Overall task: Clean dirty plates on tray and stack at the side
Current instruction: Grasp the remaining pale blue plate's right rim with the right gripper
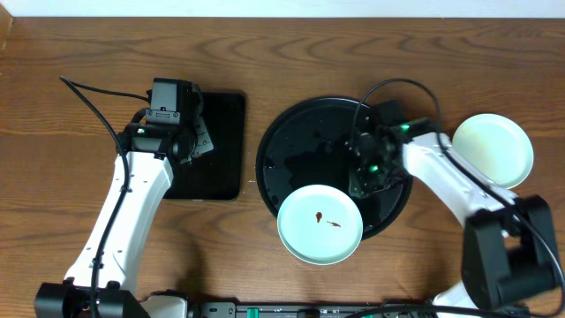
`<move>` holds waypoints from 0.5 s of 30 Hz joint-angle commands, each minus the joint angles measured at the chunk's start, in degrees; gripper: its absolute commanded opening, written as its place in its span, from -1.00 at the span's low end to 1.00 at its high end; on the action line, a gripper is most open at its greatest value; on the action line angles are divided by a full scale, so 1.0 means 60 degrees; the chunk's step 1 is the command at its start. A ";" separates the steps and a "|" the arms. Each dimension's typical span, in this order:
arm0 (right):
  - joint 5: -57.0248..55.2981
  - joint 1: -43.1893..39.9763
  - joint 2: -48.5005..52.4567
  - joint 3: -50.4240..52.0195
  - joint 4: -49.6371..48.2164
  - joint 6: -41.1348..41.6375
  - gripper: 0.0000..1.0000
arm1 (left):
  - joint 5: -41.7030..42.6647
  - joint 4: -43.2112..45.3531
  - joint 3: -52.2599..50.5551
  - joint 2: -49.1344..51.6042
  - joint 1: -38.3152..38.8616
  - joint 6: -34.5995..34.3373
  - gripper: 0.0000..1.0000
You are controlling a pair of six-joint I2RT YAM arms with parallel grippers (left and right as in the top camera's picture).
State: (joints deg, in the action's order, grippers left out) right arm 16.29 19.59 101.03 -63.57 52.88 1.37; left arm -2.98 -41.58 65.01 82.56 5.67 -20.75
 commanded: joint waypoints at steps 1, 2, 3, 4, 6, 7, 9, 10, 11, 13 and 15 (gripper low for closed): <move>-0.0033 0.0270 0.0619 0.0091 0.0011 0.0131 -0.38 | -0.0076 0.0004 -0.0047 -0.0033 -0.0033 0.0015 -0.85; -0.0036 0.0277 0.0783 0.0091 0.0004 0.0131 -0.45 | -0.0076 0.0004 -0.0047 -0.0033 -0.0033 0.0015 -0.85; -0.0040 0.0277 0.0943 0.0091 -0.0022 0.0127 -0.49 | -0.0076 0.0004 -0.0047 -0.0033 -0.0033 0.0015 -0.85; -0.0036 0.0277 0.1056 0.0091 -0.0036 0.0131 -0.56 | -0.0076 0.0004 -0.0047 -0.0033 -0.0033 0.0018 -0.85; -0.0036 0.0273 0.1286 0.0091 -0.0106 0.0131 -0.84 | -0.0076 0.0004 -0.0047 -0.0033 -0.0033 0.0018 -0.85; -0.0036 0.0273 0.1341 0.0091 -0.0149 0.0131 -0.95 | -0.0076 0.0004 -0.0047 -0.0033 -0.0033 0.0018 -0.85; -0.0040 0.0273 0.1348 0.0091 -0.0295 0.0164 -0.98 | -0.0076 0.0004 -0.0047 -0.0033 -0.0033 0.0015 -0.85; -0.0044 0.0262 0.1304 0.0084 -0.0364 0.0208 -0.98 | -0.0076 0.0004 -0.0047 -0.0033 -0.0033 0.0015 -0.85; -0.0102 0.0248 0.1257 0.0076 -0.0423 0.0299 -0.98 | -0.0076 0.0004 -0.0047 -0.0033 -0.0033 0.0015 -0.85; -0.0335 0.0175 0.1118 0.0062 -0.0557 0.0634 -0.98 | -0.0073 0.0000 -0.0047 -0.0033 -0.0033 0.0015 -0.85; -0.0761 0.0069 0.0911 0.0058 -0.0699 0.1220 -0.98 | -0.0004 0.0000 -0.0047 -0.0033 -0.0033 0.0018 -0.85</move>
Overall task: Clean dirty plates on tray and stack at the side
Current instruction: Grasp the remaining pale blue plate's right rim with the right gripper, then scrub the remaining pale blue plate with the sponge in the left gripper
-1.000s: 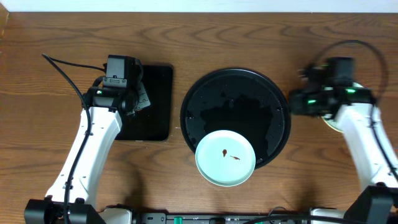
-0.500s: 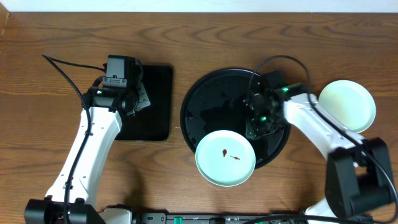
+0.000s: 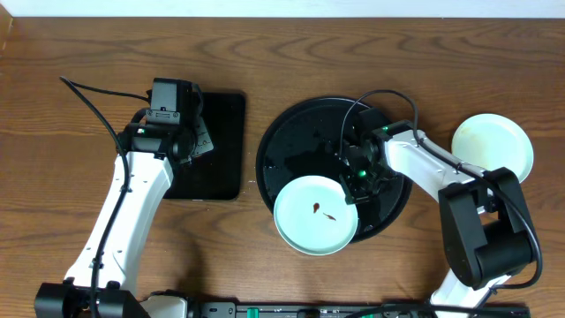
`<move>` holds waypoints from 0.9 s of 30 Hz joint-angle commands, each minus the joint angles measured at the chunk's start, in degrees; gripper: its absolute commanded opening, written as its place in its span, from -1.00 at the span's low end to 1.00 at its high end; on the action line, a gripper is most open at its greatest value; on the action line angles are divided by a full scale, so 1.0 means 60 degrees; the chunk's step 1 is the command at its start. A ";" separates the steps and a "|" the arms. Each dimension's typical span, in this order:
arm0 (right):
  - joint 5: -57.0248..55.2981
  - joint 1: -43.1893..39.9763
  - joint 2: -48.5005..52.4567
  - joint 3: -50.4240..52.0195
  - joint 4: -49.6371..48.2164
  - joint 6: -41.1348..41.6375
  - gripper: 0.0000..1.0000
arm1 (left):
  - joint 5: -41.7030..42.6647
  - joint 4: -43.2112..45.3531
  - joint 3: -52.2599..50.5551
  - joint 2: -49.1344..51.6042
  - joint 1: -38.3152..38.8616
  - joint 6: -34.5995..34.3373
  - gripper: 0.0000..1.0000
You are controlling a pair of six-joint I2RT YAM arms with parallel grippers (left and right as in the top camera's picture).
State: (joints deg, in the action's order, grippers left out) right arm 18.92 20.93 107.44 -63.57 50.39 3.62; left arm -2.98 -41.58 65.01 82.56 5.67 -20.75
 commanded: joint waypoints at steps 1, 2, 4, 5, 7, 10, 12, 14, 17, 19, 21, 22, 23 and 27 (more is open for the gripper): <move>-0.1566 -0.0259 -0.0342 0.0058 -0.0379 0.1355 -0.98 | 0.0106 0.0004 -0.0047 -0.0033 -0.0033 0.0015 -0.84; -0.1741 -0.0317 -0.0452 0.0058 -0.0430 0.1606 -0.98 | 0.0157 0.0007 -0.0047 -0.0033 -0.0033 0.0011 -0.85; -0.2178 -0.0463 -0.0801 0.0058 -0.0645 0.2244 -0.98 | 0.0331 0.0007 -0.0047 -0.0033 -0.0033 0.0018 -0.85; -0.2364 -0.0506 -0.0991 0.0058 -0.0790 0.2444 -0.98 | 0.0452 0.0011 -0.0047 -0.0033 -0.0033 0.0015 -0.85; -0.2718 -0.0521 -0.1359 0.0058 -0.1115 0.2816 -0.98 | 0.0831 0.0015 -0.0047 -0.0033 -0.0033 0.0018 -0.85; -0.2867 -0.0401 -0.1756 0.0058 -0.1621 0.2932 -0.98 | 0.1494 0.0044 -0.0047 -0.0033 -0.0011 0.0022 -0.85; -0.2863 -0.0259 -0.1800 0.0058 -0.1730 0.2932 -0.98 | 0.2033 0.0087 -0.0047 -0.0033 -0.0011 0.0022 -0.85; -0.2856 -0.0058 -0.1756 0.0073 -0.1628 0.2936 -0.98 | 0.2699 0.0157 -0.0051 -0.0025 0.0007 0.0025 -0.85; -0.2881 0.0251 -0.1628 0.0076 -0.1311 0.2936 -0.98 | 0.3490 0.0328 -0.0084 0.0015 0.0186 0.0025 -0.85; -0.2903 0.0412 -0.1552 0.0080 -0.1195 0.3122 -0.98 | 0.3982 0.0495 -0.0149 0.0098 0.0426 0.0022 -0.85; -0.2914 0.0532 -0.1479 0.0080 -0.1191 0.3260 -0.98 | 0.4481 0.0605 -0.0182 0.0262 0.0743 0.0015 -0.85; -0.2925 0.0554 -0.1475 0.0080 -0.1195 0.3260 -0.98 | 0.4652 0.0645 -0.0182 0.0390 0.0933 0.0011 -0.85; -0.2962 0.0554 -0.1472 0.0080 -0.1195 0.3304 -0.98 | 0.4739 0.0674 -0.0182 0.0525 0.1133 -0.0025 -0.85; -0.3115 0.0550 -0.1472 0.0080 -0.1213 0.3475 -0.98 | 0.5122 0.0896 -0.0182 0.1169 0.2004 -0.0277 -0.85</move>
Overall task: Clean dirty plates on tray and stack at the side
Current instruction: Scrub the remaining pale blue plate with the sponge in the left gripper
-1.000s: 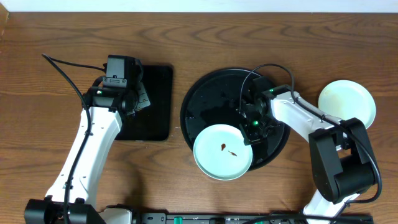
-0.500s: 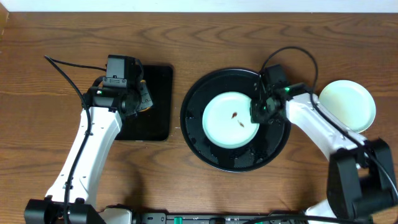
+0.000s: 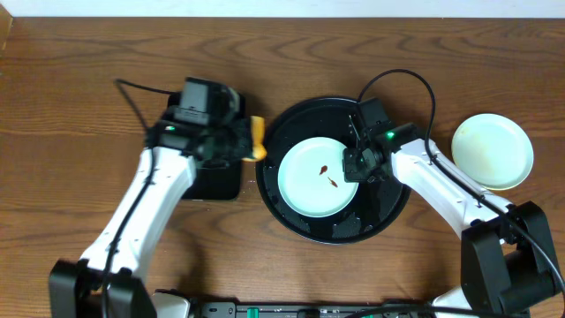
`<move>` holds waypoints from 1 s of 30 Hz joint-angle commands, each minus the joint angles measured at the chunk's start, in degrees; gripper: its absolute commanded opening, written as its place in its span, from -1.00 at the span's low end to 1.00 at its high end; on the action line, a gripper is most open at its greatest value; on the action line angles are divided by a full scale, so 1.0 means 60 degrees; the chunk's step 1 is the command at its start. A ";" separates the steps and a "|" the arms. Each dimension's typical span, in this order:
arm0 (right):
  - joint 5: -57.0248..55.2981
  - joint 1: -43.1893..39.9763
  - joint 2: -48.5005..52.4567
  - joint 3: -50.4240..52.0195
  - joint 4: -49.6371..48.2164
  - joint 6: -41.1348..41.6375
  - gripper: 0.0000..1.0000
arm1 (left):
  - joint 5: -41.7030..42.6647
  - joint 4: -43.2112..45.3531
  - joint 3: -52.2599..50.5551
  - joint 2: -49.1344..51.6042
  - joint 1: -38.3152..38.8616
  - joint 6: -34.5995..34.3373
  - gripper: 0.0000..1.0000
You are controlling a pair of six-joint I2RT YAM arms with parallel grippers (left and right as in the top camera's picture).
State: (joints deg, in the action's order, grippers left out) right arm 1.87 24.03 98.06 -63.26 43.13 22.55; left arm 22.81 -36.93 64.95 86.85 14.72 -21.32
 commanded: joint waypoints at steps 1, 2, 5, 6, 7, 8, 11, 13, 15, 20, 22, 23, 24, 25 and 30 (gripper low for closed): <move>-0.0284 0.0025 0.0091 0.0029 -0.0004 0.0317 -0.98 | 0.1035 0.0262 -0.0175 0.0619 0.0699 -0.0219 -0.85; -0.0299 0.0004 0.0091 0.0029 -0.0004 0.0321 -0.98 | 0.1180 0.0426 -0.0171 0.0783 0.0896 -0.0310 -0.85; -0.0313 -0.0015 0.0091 0.0029 0.0011 0.0361 -0.98 | 0.1504 0.0856 -0.0175 0.1249 0.1395 -0.0710 -0.85; -0.0321 -0.0022 0.0091 0.0029 0.0011 0.0386 -0.98 | 0.1650 0.0973 -0.0175 0.1362 0.1501 -0.0787 -0.85; -0.0317 -0.0029 0.0091 0.0029 0.0000 0.0393 -0.98 | 0.1978 0.1169 -0.0171 0.1526 0.1636 -0.0834 -0.85; -0.0321 -0.0029 0.0091 0.0029 -0.0007 0.0463 -0.98 | 0.2313 0.1351 -0.0171 0.1657 0.1734 -0.0907 -0.85; -0.0317 -0.0025 0.0091 0.0029 -0.0007 0.0525 -0.98 | 0.3056 0.1905 -0.0175 0.2025 0.1993 -0.1202 -0.85; -0.0317 -0.0029 0.0091 0.0029 0.0004 0.0525 -0.98 | 0.3344 0.2080 -0.0171 0.2204 0.2113 -0.1308 -0.85; -0.0321 -0.0029 0.0091 0.0029 -0.0011 0.0528 -0.98 | 0.3585 0.2164 -0.0171 0.2346 0.2226 -0.1406 -0.85; -0.0321 -0.0029 0.0091 0.0029 -0.0007 0.0532 -0.97 | 0.3672 0.2226 -0.0171 0.2568 0.2455 -0.1825 -0.85; -0.0313 -0.0029 0.0091 0.0029 -0.0011 0.0532 -0.98 | 0.3872 0.2335 -0.0175 0.2619 0.2550 -0.1840 -0.85; -0.0317 -0.0025 0.0091 0.0029 -0.0007 0.0528 -0.98 | 0.3916 0.2397 -0.0175 0.2648 0.2605 -0.1985 -0.85; -0.0313 -0.0025 0.0091 0.0029 -0.0007 0.0528 -0.98 | 0.3916 0.2452 -0.0175 0.2656 0.2656 -0.2065 -0.85; -0.0310 -0.0025 0.0091 0.0029 -0.0007 0.0532 -0.98 | 0.3916 0.2524 -0.0175 0.2674 0.2696 -0.2076 -0.85; -0.0310 -0.0025 0.0091 0.0029 -0.0004 0.0528 -0.98 | 0.3901 0.2616 -0.0175 0.2674 0.2892 -0.2320 -0.85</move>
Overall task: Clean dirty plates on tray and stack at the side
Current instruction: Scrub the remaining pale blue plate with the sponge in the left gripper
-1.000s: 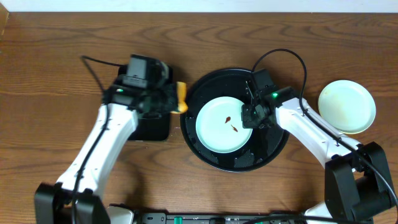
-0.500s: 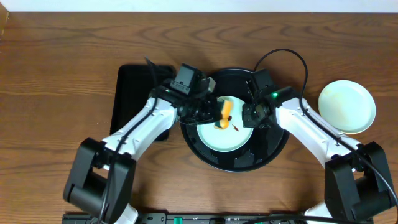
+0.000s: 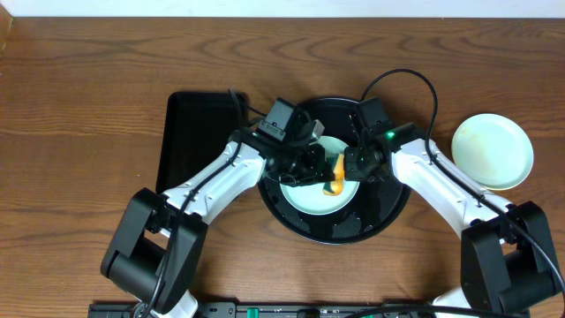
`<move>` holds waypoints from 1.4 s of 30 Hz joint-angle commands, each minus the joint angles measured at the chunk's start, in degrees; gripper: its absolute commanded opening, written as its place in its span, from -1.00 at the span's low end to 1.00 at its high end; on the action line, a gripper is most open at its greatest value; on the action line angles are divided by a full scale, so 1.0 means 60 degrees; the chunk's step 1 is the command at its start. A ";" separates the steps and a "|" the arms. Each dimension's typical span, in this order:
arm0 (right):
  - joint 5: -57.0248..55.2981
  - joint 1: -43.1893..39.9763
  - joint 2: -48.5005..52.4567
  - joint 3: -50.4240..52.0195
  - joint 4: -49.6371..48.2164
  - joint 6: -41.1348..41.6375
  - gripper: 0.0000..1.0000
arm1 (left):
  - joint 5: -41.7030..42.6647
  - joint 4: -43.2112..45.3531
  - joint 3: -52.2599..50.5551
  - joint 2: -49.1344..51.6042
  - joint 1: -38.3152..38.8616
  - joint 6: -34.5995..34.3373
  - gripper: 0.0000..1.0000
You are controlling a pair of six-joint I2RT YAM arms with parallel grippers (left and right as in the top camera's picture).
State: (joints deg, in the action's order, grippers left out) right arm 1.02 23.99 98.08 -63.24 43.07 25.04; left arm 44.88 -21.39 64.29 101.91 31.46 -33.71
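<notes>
A pale green plate [image 3: 311, 193] lies in the middle of the round black tray [image 3: 388, 208]. My left gripper [image 3: 328, 170] reaches over it from the left, shut on a yellow-orange sponge [image 3: 336, 176] that rests on the plate's face. The arm and sponge hide the plate's brown stains. My right gripper [image 3: 356, 166] sits at the plate's right rim, apparently shut on it. A second pale green plate [image 3: 493, 151] with no visible marks lies on the table to the right of the tray.
A black rectangular mat [image 3: 196, 141] lies left of the tray, partly under my left arm. Cables loop above the tray's far edge. Wooden table surrounds everything.
My left gripper was at the mat's right edge with the sponge. Now it is over the tray with the sponge on the plate. The plate and right gripper have stayed put.
At first the stained plate hung over the tray's near edge with my right gripper at its rim and my left gripper over the mat. Later the plate lay in the tray's middle and the left gripper held the sponge. Now the sponge is on the plate.
</notes>
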 commanded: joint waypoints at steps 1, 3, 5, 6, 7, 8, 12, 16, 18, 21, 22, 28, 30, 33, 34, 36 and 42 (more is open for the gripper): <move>-0.0164 -0.0018 0.0087 0.0025 0.0007 0.0113 -0.98 | 0.0164 0.0025 -0.0073 0.0164 0.0135 -0.0259 -0.85; -0.0168 -0.0018 0.0087 0.0025 0.0011 0.0113 -0.98 | 0.0102 0.0025 -0.0073 0.0171 0.0193 -0.0262 -0.85; -0.0168 -0.0018 0.0087 0.0025 0.0036 0.0113 -0.98 | 0.0095 0.0025 -0.0073 0.0186 0.0222 -0.0317 -0.85; -0.0164 -0.0018 0.0087 0.0025 0.0040 0.0113 -0.98 | 0.0095 0.0029 -0.0073 0.0208 0.0229 -0.0339 -0.85; -0.0164 -0.0018 0.0087 0.0025 0.0040 0.0117 -0.98 | 0.0095 0.0025 -0.0073 0.0219 0.0237 -0.0361 -0.85; -0.0164 -0.0018 0.0087 0.0025 0.0040 0.0117 -0.98 | 0.0095 0.0022 -0.0073 0.0255 0.0240 -0.0364 -0.85; -0.0168 -0.0018 0.0087 0.0025 0.0055 0.0113 -0.98 | 0.0135 0.0018 -0.0084 0.0430 0.0255 -0.0455 -0.85; -0.0168 -0.0018 0.0087 0.0025 0.0073 0.0113 -0.98 | 0.0200 0.0029 -0.0084 0.0736 0.0295 -0.0477 -0.85; -0.0168 -0.0007 0.0087 0.0025 0.0073 0.0113 -0.98 | 0.0211 0.0080 -0.0084 0.0892 0.0379 -0.0474 -0.85; -0.0168 -0.0007 0.0087 0.0025 0.0113 0.0113 -0.98 | 0.0419 0.0313 -0.0084 0.1126 0.0568 -0.0477 -0.85; -0.0168 -0.0007 0.0087 0.0025 0.0146 0.0113 -0.98 | 0.0408 0.0368 -0.0084 0.1188 0.0623 -0.0474 -0.85; -0.0168 0.0007 0.0087 0.0025 0.0375 0.0109 -0.98 | -0.0860 0.0335 -0.0084 0.1512 0.0696 -0.0470 -0.85; -0.0171 0.0007 0.0087 0.0025 0.0514 0.0106 -0.98 | -0.1366 0.0346 -0.0084 0.1508 0.0659 -0.0477 -0.85; -0.0178 0.0007 0.0087 0.0025 0.0692 0.0102 -0.98 | -0.1861 0.0372 -0.0084 0.1508 0.0579 -0.0474 -0.85; -0.0182 0.0007 0.0087 0.0025 0.0721 0.0102 -0.98 | -0.1945 0.0375 -0.0084 0.1508 0.0543 -0.0470 -0.85; -0.0186 0.0007 0.0087 0.0025 0.0761 0.0102 -0.98 | -0.2091 0.0379 -0.0084 0.1508 0.0441 -0.0470 -0.85; -0.0204 0.0018 0.0087 0.0025 0.1064 -0.0022 -0.98 | -0.2284 0.0499 -0.0084 0.1508 0.0153 -0.0492 -0.85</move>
State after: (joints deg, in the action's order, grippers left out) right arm -0.03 23.99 98.10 -63.18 48.84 25.04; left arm 35.66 -18.83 64.29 109.84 34.06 -36.21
